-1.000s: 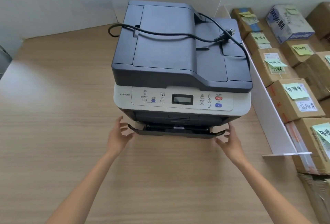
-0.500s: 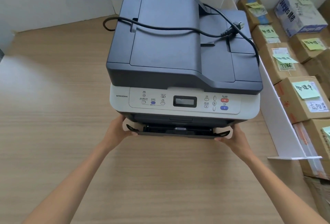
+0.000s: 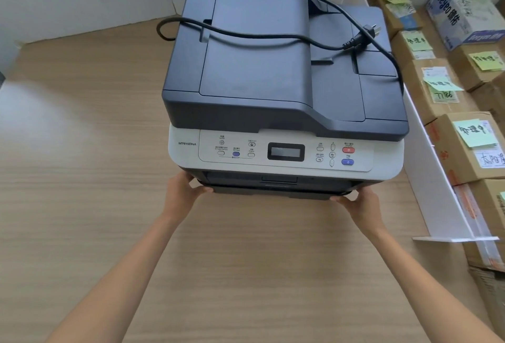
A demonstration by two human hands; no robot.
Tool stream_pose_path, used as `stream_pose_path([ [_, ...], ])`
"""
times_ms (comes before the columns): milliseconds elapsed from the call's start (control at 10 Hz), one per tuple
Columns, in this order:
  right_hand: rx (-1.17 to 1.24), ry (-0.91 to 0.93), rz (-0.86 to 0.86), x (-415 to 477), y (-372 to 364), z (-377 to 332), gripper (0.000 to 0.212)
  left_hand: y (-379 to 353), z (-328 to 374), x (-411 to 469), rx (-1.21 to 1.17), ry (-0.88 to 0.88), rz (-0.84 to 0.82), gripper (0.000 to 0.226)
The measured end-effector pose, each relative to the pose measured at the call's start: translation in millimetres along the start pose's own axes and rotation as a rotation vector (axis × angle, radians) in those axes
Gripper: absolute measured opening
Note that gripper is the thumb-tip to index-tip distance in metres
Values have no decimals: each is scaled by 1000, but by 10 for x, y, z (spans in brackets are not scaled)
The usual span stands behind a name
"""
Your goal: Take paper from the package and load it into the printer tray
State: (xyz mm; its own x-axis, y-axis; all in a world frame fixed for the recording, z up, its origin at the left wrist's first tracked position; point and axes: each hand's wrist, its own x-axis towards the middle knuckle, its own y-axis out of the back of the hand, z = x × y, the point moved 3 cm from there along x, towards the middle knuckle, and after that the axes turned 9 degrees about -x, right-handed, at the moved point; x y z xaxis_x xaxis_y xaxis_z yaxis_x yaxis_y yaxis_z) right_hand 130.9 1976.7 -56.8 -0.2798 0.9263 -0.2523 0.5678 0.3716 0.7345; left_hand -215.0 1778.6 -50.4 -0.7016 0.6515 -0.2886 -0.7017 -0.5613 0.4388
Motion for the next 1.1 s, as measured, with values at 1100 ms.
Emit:
stream_pose_path([
  [1100, -92, 100, -195, -892, 582, -386, 15, 450, 865, -1019, 396, -83, -274, 44],
])
